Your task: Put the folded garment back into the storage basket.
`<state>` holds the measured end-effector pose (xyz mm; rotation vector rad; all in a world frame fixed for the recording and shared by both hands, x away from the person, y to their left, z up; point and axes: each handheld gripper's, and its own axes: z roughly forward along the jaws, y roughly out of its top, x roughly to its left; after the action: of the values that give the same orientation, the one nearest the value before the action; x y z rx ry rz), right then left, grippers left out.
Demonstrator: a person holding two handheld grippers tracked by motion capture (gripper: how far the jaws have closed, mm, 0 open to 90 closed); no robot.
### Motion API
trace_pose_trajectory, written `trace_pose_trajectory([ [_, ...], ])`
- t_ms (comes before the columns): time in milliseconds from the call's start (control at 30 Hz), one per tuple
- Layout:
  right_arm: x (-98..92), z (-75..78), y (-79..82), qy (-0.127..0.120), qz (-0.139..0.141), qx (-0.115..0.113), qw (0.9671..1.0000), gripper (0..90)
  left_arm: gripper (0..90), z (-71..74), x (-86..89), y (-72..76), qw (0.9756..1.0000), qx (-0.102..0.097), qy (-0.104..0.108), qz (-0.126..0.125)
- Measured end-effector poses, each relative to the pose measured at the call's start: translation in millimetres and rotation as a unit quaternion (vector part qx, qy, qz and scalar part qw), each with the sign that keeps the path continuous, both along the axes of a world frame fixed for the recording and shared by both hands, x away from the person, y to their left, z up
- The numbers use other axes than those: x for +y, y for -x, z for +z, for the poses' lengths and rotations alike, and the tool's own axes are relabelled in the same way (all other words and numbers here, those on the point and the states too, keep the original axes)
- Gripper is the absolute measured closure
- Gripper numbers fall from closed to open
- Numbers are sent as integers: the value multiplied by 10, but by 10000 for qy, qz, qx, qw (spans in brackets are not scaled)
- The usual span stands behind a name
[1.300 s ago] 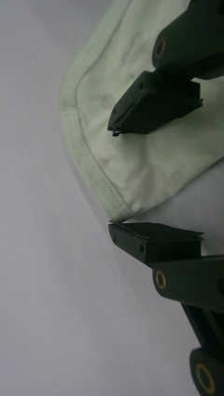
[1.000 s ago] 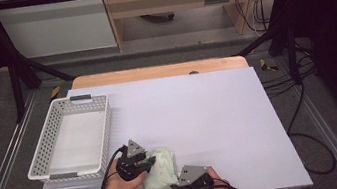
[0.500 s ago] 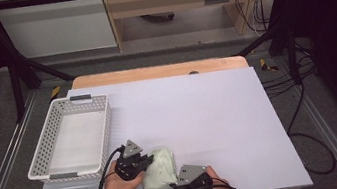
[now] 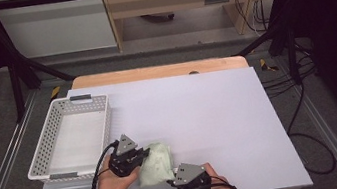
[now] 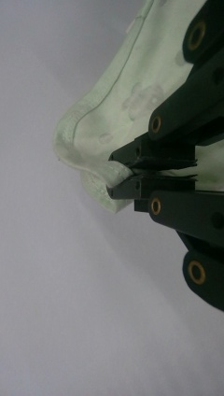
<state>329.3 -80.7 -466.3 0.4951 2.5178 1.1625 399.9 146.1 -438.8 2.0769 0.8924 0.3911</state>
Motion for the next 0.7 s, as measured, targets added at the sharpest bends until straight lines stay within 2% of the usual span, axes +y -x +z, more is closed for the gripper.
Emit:
trace_pose_trajectory([
  [133,-19,36,-10,-91,-45,-11,9999,796,853,65,-4,-9,10000,-46,28,-4],
  [167,-30,45,-20,-162,-51,-2,9999,796,853,107,-22,-26,10000,-77,2,-27],
  [333,-41,53,-56,-216,-50,-1,9998,796,853,187,-81,-61,9999,-133,-53,-57],
  [500,-78,131,-72,-353,-99,-80,9993,796,853,321,-132,-101,9994,-256,-166,-159],
  [700,-72,216,-106,-502,-71,-106,9987,796,853,434,-116,-145,9993,-294,-171,-163],
])
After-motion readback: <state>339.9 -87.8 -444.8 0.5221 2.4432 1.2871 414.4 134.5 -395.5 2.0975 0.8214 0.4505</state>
